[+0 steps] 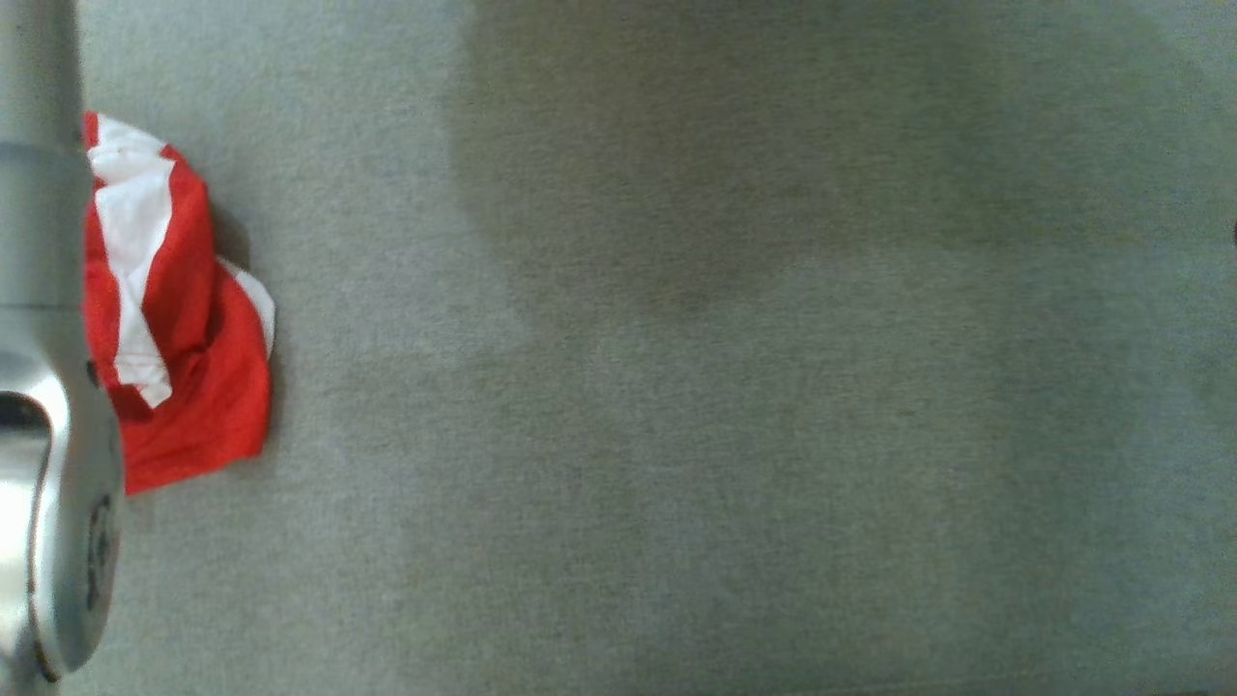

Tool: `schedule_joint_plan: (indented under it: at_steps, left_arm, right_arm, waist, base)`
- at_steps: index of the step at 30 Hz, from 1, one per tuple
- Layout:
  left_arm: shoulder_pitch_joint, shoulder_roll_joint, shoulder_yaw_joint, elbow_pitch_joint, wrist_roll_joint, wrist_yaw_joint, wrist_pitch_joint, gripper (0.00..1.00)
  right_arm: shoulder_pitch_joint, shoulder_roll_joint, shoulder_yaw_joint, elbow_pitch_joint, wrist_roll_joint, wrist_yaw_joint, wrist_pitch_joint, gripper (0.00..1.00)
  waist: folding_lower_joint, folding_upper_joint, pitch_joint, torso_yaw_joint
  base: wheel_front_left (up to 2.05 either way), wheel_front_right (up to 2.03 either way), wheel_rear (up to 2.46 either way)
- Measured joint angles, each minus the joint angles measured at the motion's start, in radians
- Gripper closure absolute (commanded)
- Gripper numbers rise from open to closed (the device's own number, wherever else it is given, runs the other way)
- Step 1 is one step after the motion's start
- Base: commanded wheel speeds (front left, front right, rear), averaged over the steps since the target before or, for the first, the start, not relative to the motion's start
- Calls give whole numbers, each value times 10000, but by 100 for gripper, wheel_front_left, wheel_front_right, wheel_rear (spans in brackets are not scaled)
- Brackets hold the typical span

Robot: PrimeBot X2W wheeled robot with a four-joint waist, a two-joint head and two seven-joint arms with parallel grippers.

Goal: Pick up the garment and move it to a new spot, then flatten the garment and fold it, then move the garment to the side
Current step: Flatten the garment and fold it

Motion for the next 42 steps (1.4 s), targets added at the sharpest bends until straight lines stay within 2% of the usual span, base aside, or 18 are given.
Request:
schedule_joint_plan:
  at_steps: [4, 8, 15, 20, 27, 32, 42]
  left_arm:
    - [192, -176, -414, 840, -12, -92, -474, 100]
    - [1228, -408, -1085, 1356, -12, -180, -755, 100]
    - [3737, -284, -2483, 1097, -531, -253, -938, 100]
    - [5428, 267, -3160, 251, -1041, -251, -972, 100]
    - [7541, 844, -3804, -963, -1411, -251, -738, 100]
    - [8771, 1216, -4059, -2038, -1507, -128, -403, 100]
    - [10751, 1825, -4420, -4094, -1511, 621, 366, 100]
  right_arm:
    - [85, -98, 462, 1124, 8, 0, -295, 100]
    - [843, -497, 757, 1898, 366, 0, -431, 100]
    - [2748, -811, 2263, 2535, 1766, 0, -100, 100]
    - [3755, -1396, 3689, 1825, 3108, 0, 928, 100]
    - [5191, -2627, 5216, 447, 4865, 0, 2274, 100]
    - [5971, -3221, 5868, -299, 5647, 0, 2819, 100]
    - [7234, -3879, 6514, -1258, 6652, 0, 3404, 100]
  waist:
    - [3, 0, 210, 248]
    - [1, 0, 201, 467]
    - [0, 0, -316, 594]
    - [-2, 0, -952, 589]
    - [-3, 1, -1868, 563]
    - [-3, 1, -2449, 542]
    - [-2, 1, -3249, 453]
  base:
    - [0, 0, 0]
    - [0, 0, 0]
    - [0, 0, 0]
    - [0, 0, 0]
    - [0, 0, 0]
    - [0, 0, 0]
    - [0, 0, 0]
